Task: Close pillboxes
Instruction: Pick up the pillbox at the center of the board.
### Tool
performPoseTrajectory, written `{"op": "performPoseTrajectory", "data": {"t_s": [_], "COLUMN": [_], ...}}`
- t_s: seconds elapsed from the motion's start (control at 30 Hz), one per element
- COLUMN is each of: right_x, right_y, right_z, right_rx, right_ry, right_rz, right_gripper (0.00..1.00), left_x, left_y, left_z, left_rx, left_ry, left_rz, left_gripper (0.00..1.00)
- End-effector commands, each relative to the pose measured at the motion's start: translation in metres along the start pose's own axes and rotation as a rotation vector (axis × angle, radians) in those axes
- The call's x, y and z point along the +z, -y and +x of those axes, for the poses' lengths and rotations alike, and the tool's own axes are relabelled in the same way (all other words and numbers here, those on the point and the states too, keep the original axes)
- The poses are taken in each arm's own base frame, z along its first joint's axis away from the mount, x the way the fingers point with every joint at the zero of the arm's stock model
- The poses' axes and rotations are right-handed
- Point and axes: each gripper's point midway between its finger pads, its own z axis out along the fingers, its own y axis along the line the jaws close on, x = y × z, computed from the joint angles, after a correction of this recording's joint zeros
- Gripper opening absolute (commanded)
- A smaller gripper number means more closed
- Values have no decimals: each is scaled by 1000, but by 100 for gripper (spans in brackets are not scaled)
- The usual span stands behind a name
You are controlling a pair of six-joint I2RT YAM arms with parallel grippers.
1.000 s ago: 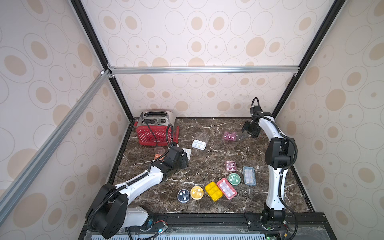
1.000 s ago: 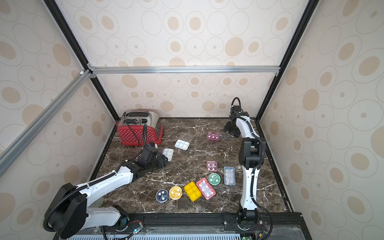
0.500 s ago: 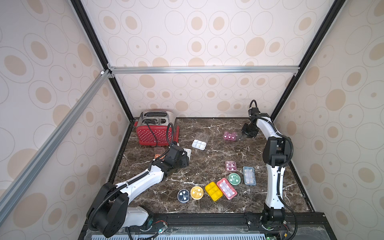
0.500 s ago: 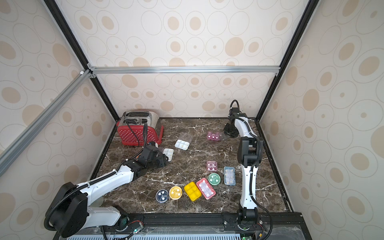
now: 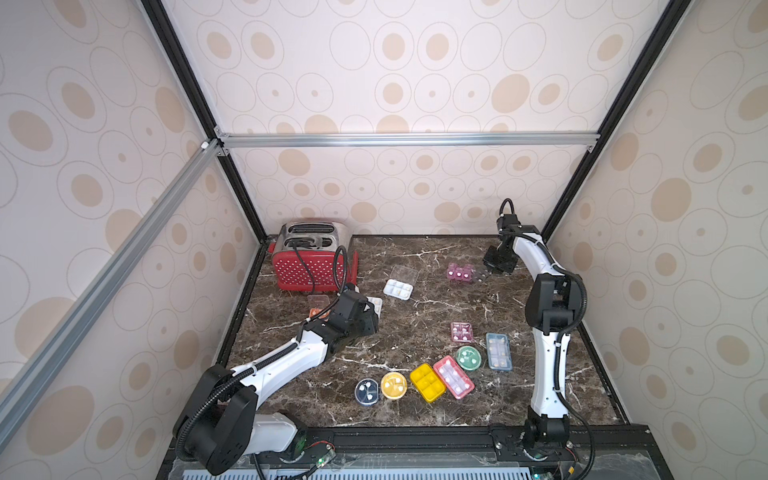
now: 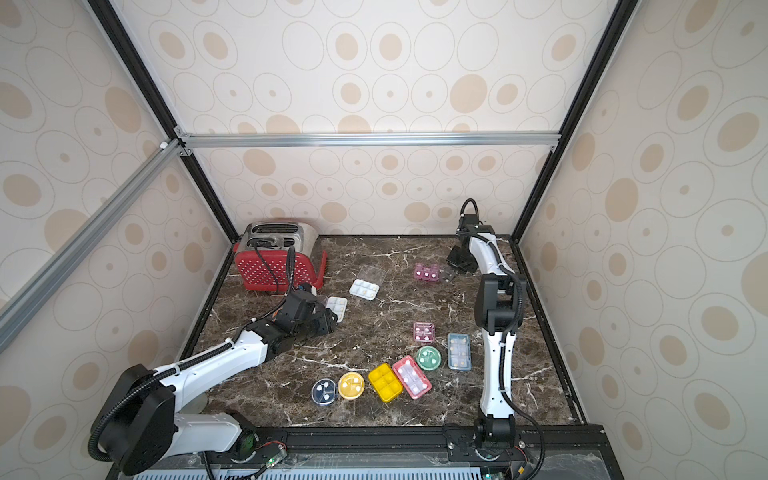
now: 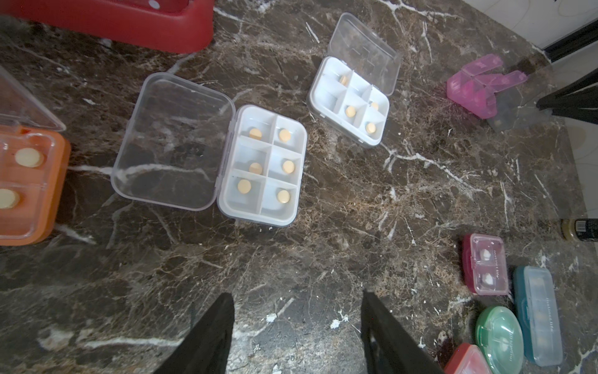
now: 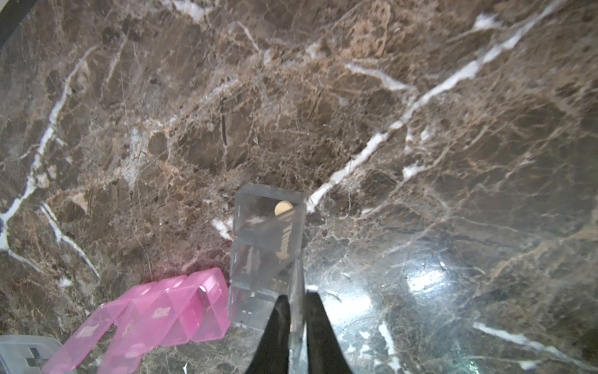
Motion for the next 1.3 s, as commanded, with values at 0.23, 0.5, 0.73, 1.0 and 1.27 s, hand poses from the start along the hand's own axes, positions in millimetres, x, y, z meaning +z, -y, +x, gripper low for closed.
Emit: {"op": "performPoseTrajectory", "data": {"t_s": [0.23, 0.5, 0.73, 1.0, 1.27], "right_x": [-12, -25, -48, -60, -80], "right_y": [7, 15, 26, 23, -24], "right_z": [3, 26, 53, 79, 121], "right_rx": [-49, -122, -162, -206, -324], "right_ry": [-6, -46, -50, -80, -87], "right_rz": [47, 38, 17, -13, -107], "right_gripper": [3, 0, 0, 0, 0], "left_x": [-12, -12, -10, -8, -7], "left_y": [6, 6, 7, 11, 9], "left_z": [-11, -11, -10, -12, -10], "left_rx": [21, 17, 15, 13, 13], "left_ry": [25, 27, 23, 22, 18], "left_rz": [3, 8, 13, 23, 17], "left_gripper": [62, 62, 63, 62, 62]}}
